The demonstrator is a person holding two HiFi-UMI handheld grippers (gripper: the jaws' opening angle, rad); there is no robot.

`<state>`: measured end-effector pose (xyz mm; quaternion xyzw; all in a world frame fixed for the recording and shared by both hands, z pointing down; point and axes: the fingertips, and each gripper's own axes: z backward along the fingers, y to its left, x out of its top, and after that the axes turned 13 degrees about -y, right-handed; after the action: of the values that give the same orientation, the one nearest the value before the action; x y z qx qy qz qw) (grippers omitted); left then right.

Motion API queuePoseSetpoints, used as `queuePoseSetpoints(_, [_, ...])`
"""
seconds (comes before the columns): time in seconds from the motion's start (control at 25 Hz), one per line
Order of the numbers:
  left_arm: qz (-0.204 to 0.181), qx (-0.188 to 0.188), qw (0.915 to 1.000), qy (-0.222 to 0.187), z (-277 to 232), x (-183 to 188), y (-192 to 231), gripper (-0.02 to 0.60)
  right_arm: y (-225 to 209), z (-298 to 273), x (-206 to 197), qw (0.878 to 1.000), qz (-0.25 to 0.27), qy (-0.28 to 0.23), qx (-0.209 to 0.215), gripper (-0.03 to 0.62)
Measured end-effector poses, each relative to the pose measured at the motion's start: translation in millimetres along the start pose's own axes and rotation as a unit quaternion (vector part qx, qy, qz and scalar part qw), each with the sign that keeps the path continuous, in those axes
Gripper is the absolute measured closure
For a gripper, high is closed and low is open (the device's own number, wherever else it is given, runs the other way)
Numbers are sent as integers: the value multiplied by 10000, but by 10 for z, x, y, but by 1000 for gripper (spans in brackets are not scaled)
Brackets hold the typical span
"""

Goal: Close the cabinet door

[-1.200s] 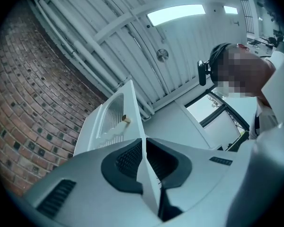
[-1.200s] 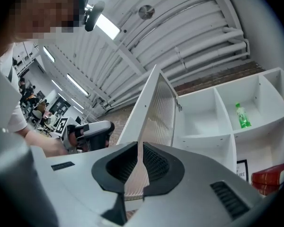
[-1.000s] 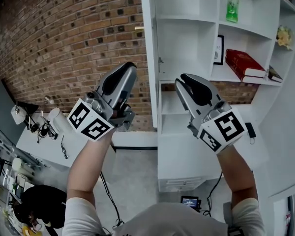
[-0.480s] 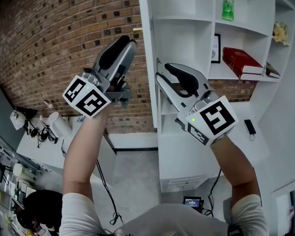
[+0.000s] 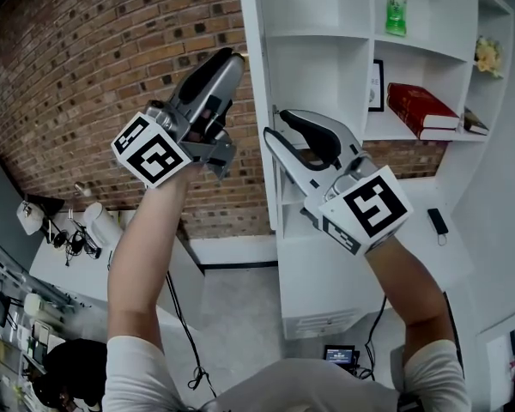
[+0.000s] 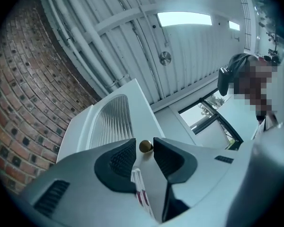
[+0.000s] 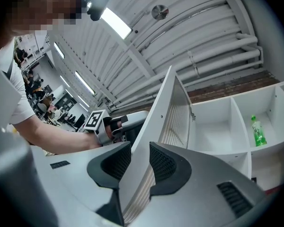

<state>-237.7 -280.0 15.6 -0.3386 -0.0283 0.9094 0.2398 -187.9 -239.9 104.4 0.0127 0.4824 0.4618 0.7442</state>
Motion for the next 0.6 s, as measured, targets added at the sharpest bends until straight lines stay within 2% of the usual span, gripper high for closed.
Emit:
queuePoseSetpoints(0.24, [385,-295,9988,-50,-64,-66,-19,467,-10,-15,1,10000,46,-46,51,470])
queuePoseSetpoints(0.36, [557,-403,9975,-139,-72,-73,-31,489,-14,-12,3,9999,39,-76,77,470])
queuePoseSetpoints(0.6, [508,-330,9979,-211,-110,-106,-68,494,-56,46,25,9999,101,-125,44,470])
